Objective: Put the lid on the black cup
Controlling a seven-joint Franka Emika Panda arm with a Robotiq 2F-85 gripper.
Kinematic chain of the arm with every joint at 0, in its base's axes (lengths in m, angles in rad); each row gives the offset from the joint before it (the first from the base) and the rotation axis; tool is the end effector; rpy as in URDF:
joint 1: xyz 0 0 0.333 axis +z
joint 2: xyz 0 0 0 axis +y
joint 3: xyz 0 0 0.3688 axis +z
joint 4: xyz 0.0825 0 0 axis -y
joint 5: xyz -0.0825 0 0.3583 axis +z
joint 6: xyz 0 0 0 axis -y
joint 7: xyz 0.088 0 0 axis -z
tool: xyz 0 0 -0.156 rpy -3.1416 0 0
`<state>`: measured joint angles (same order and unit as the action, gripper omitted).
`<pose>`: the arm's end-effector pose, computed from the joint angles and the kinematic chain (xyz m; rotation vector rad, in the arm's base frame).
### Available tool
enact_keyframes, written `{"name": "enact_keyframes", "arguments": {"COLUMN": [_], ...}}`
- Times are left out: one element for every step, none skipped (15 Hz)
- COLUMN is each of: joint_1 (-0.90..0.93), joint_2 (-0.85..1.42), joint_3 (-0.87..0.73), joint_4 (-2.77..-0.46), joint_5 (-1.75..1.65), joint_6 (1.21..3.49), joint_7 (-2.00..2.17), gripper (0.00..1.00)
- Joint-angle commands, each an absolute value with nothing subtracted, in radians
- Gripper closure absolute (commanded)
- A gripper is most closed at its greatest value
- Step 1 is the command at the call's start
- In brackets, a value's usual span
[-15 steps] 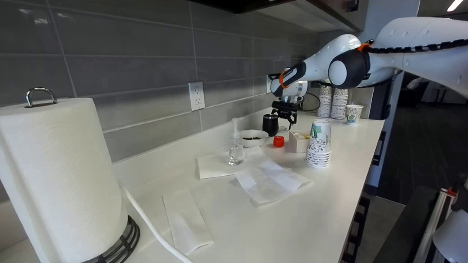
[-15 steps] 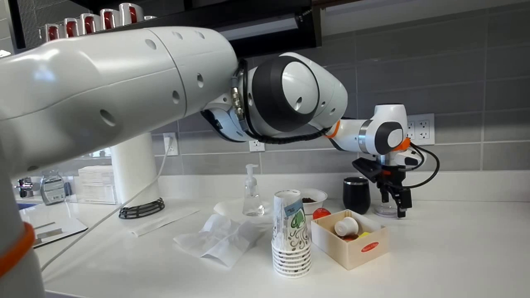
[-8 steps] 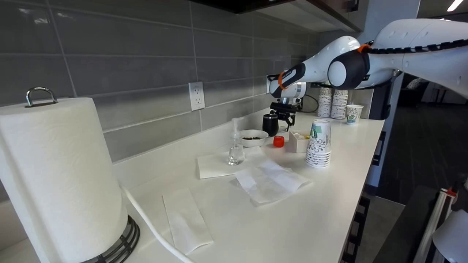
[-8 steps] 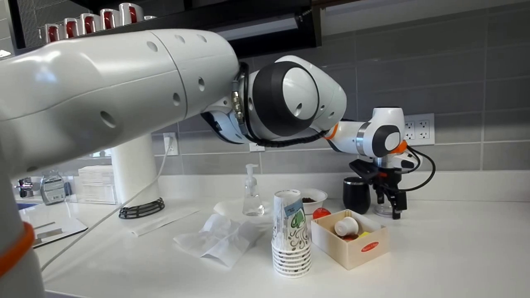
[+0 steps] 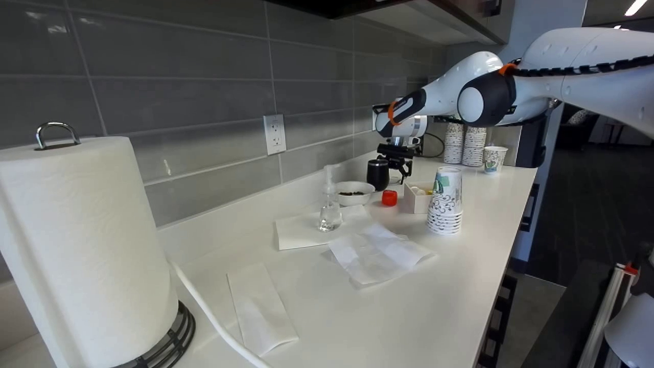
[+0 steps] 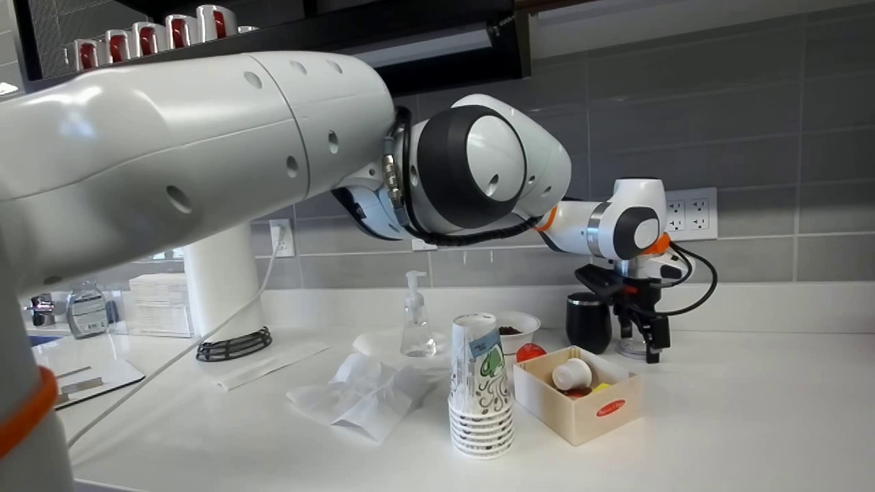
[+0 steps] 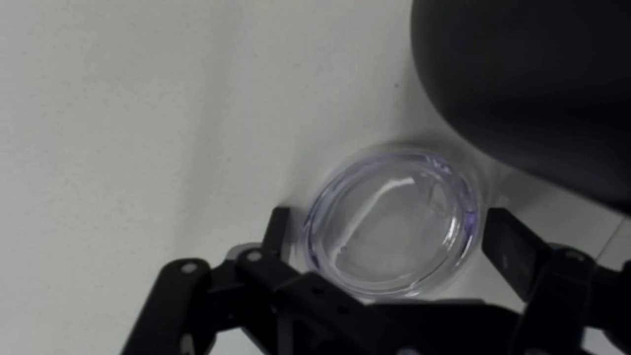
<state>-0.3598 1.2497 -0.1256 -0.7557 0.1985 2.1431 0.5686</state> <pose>0.7770 -0.3332 0.1554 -2.6496 1.5444 -0.2146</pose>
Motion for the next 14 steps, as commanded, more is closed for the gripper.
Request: {"name": "enact_keyframes", "arguments": {"joint_1": [-0.358, -0.358, -0.358, -0.358, -0.358, -0.359, -0.360, -0.363, -0.366, -0.374, -0.380, -0.385, -0.391, -0.397], "joint_2": [1.311, 1.312, 1.313, 1.314, 1.317, 1.319, 1.321, 1.321, 1.320, 1.315, 1.310, 1.305, 1.299, 1.279], "joint_3": [-0.134, -0.135, -0.138, -0.137, -0.138, -0.138, -0.138, -0.138, -0.138, -0.136, -0.139, -0.144, -0.148, -0.149], "joint_4": [-0.653, -0.650, -0.647, -0.642, -0.639, -0.637, -0.634, -0.633, -0.632, -0.631, -0.630, -0.631, -0.632, -0.659], "joint_5": [0.188, 0.185, 0.181, 0.182, 0.181, 0.182, 0.182, 0.184, 0.185, 0.189, 0.190, 0.187, 0.187, 0.190], "joint_6": [2.087, 2.086, 2.081, 2.078, 2.080, 2.084, 2.087, 2.085, 2.085, 2.080, 2.075, 2.068, 2.065, 2.074], "joint_7": [0.582, 0.582, 0.583, 0.583, 0.584, 0.586, 0.587, 0.588, 0.591, 0.592, 0.595, 0.602, 0.605, 0.602], "gripper": [0.25, 0.26, 0.32, 0.35, 0.35, 0.35, 0.35, 0.35, 0.35, 0.35, 0.35, 0.35, 0.35, 0.35]}}
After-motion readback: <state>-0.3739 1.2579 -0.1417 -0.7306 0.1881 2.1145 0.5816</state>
